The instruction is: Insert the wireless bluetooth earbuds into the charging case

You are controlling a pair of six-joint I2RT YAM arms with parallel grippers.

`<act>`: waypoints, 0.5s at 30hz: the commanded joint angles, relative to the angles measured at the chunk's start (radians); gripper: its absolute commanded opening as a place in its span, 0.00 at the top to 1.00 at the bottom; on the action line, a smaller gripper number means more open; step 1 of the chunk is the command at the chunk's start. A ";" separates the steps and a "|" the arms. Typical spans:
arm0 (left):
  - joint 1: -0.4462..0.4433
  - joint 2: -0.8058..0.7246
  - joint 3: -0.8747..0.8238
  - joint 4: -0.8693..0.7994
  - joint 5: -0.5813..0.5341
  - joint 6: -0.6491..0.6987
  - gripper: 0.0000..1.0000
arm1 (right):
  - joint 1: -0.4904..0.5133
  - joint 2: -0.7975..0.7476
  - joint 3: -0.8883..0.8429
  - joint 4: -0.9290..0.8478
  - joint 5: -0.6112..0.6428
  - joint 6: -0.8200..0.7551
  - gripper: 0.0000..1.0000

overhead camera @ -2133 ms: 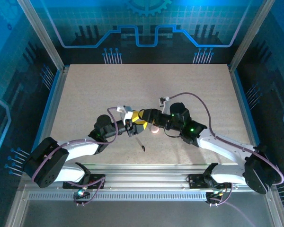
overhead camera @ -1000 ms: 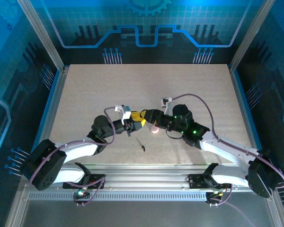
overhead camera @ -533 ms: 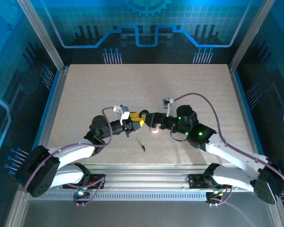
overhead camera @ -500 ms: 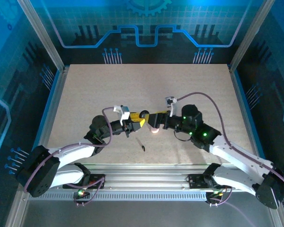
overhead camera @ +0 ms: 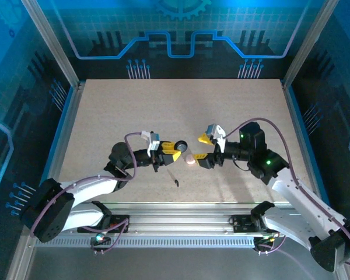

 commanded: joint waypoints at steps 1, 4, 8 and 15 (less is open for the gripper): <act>-0.006 0.035 0.036 0.117 0.081 -0.036 0.88 | -0.009 0.066 0.091 -0.178 -0.131 -0.218 0.35; -0.006 0.061 0.034 0.178 0.084 -0.061 0.88 | -0.007 0.110 0.111 -0.183 -0.176 -0.258 0.40; -0.007 0.066 0.028 0.205 0.090 -0.070 0.88 | -0.002 0.149 0.144 -0.191 -0.197 -0.277 0.41; -0.007 0.046 0.021 0.193 0.090 -0.055 0.88 | 0.004 0.212 0.202 -0.214 -0.263 -0.289 0.43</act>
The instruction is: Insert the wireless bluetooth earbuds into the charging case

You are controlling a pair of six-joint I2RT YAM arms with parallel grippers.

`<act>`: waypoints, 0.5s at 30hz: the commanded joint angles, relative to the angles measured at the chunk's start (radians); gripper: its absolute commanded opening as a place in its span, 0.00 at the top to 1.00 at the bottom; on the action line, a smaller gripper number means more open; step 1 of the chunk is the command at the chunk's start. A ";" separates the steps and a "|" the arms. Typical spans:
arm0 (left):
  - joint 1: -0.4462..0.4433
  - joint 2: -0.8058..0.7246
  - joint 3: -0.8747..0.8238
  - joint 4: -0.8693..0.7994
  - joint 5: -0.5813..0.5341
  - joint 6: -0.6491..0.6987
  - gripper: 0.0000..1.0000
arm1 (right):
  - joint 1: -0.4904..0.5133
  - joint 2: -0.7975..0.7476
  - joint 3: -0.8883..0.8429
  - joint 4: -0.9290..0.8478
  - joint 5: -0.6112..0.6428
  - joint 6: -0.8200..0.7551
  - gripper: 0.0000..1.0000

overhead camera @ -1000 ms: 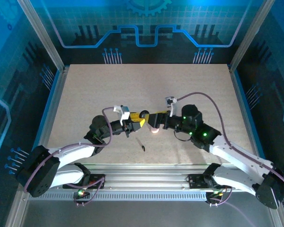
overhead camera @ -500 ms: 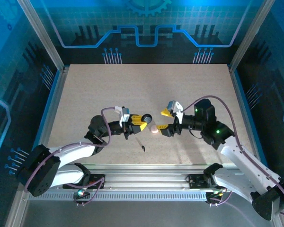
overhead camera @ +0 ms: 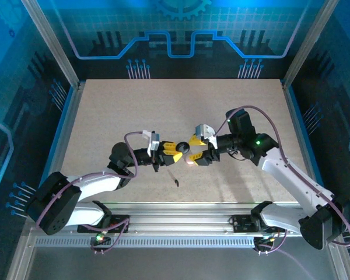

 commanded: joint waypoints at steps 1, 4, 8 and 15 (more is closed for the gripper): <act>-0.007 -0.023 0.012 0.044 0.020 0.008 0.88 | 0.002 0.021 0.053 -0.032 -0.091 -0.031 0.44; -0.008 -0.037 0.009 0.024 0.016 0.019 0.88 | 0.003 0.038 0.072 -0.038 -0.107 -0.037 0.48; -0.007 -0.050 0.008 0.024 0.017 0.020 0.88 | 0.004 0.058 0.099 -0.074 -0.106 -0.059 0.56; -0.007 -0.057 0.005 0.019 0.011 0.021 0.88 | 0.007 0.085 0.125 -0.081 -0.116 -0.066 0.67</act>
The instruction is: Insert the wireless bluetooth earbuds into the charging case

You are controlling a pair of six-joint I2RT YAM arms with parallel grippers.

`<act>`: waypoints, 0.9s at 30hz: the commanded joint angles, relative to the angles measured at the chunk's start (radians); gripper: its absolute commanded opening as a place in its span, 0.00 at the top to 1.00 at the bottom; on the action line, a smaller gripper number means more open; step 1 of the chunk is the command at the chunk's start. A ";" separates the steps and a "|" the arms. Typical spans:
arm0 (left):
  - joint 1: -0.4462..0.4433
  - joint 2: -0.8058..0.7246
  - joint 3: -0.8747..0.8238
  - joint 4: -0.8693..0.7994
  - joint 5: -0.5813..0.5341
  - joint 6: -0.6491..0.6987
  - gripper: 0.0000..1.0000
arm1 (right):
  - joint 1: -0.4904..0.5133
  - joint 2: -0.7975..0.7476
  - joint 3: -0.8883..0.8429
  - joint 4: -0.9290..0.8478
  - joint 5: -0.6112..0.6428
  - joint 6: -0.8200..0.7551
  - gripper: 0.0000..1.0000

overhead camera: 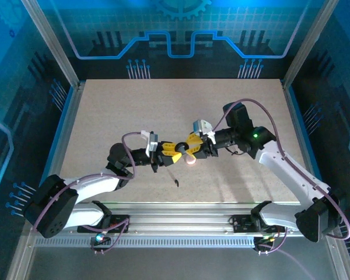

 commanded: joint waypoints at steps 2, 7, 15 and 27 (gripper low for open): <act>-0.007 -0.024 0.005 0.022 -0.004 0.021 0.87 | 0.007 0.022 0.047 -0.063 -0.046 -0.026 0.72; -0.007 -0.018 -0.006 0.007 -0.023 0.038 0.82 | 0.007 0.015 0.061 -0.090 -0.016 -0.046 0.85; -0.006 -0.054 0.010 -0.202 -0.086 0.157 0.63 | 0.006 -0.032 0.032 -0.131 0.131 -0.073 0.88; -0.007 -0.179 0.168 -0.822 -0.127 0.534 0.33 | 0.009 -0.076 0.024 -0.202 0.373 -0.144 0.89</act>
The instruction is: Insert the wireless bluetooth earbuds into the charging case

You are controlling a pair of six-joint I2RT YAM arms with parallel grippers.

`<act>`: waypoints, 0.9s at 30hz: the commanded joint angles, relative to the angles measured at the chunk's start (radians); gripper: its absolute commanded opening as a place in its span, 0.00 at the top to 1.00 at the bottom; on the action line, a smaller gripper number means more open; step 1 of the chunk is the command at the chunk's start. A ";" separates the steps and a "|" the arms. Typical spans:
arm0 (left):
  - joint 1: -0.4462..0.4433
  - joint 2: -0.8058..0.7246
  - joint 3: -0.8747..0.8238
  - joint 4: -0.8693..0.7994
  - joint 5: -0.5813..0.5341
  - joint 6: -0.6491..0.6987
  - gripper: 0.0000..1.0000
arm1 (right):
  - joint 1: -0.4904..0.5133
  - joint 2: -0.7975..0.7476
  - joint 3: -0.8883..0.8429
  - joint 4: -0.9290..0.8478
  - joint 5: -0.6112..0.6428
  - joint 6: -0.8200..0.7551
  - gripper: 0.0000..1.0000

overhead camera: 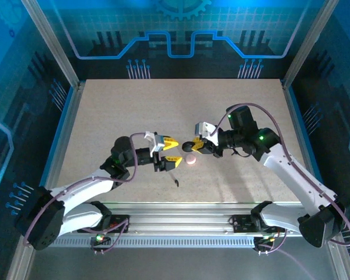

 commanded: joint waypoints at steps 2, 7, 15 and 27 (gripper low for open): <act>-0.005 -0.048 0.114 -0.350 -0.014 0.258 0.33 | 0.013 -0.020 0.013 -0.080 0.095 -0.059 0.89; -0.005 -0.052 0.181 -0.520 -0.014 0.367 0.33 | 0.043 -0.026 0.023 -0.127 0.182 -0.105 0.90; -0.008 -0.023 0.257 -0.662 0.021 0.455 0.33 | 0.111 -0.015 0.031 -0.147 0.317 -0.144 0.89; -0.009 -0.037 0.264 -0.744 0.017 0.522 0.33 | 0.182 -0.004 0.040 -0.134 0.408 -0.160 0.89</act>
